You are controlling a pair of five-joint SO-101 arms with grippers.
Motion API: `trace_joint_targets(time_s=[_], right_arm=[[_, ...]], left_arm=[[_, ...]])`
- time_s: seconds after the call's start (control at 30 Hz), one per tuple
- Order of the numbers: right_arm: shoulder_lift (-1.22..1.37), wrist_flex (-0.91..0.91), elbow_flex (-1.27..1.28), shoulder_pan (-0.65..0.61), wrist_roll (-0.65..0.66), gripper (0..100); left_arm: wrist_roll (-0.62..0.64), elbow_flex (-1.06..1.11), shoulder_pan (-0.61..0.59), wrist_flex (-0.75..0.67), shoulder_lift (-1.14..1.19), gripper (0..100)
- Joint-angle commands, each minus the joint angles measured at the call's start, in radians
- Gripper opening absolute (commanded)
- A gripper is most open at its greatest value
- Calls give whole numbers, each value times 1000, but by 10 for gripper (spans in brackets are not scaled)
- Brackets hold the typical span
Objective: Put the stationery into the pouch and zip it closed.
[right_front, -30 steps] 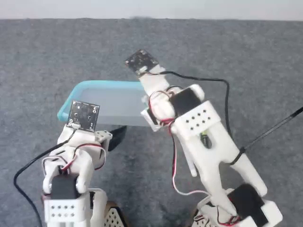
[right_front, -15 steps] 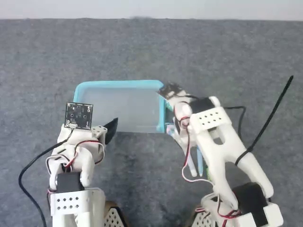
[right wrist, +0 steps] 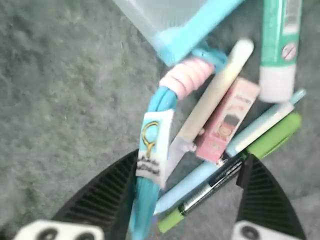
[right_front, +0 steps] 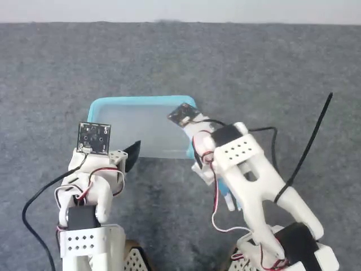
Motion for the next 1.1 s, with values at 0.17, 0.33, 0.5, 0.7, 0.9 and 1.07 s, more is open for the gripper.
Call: trace_joint_targets(time_s=[0.17,0.33,0.5,0.7,0.9,1.07], right_arm=[[-22,294,-209,-13,-66,292],[8,288,-173,154,-18,292],[8,194,-183,231,-61,294],[31,-5,-166,-53,-276,292],[173,-162,-129,-140,-497,292],[283,-209,-130,-127,-517,292]], left_arm=[[11,12,0,-37,-18,336],[11,12,0,-37,-18,336],[12,12,2,-38,-18,335],[12,16,0,-38,-18,335],[12,16,0,-37,-15,335],[12,16,0,-37,-15,335]])
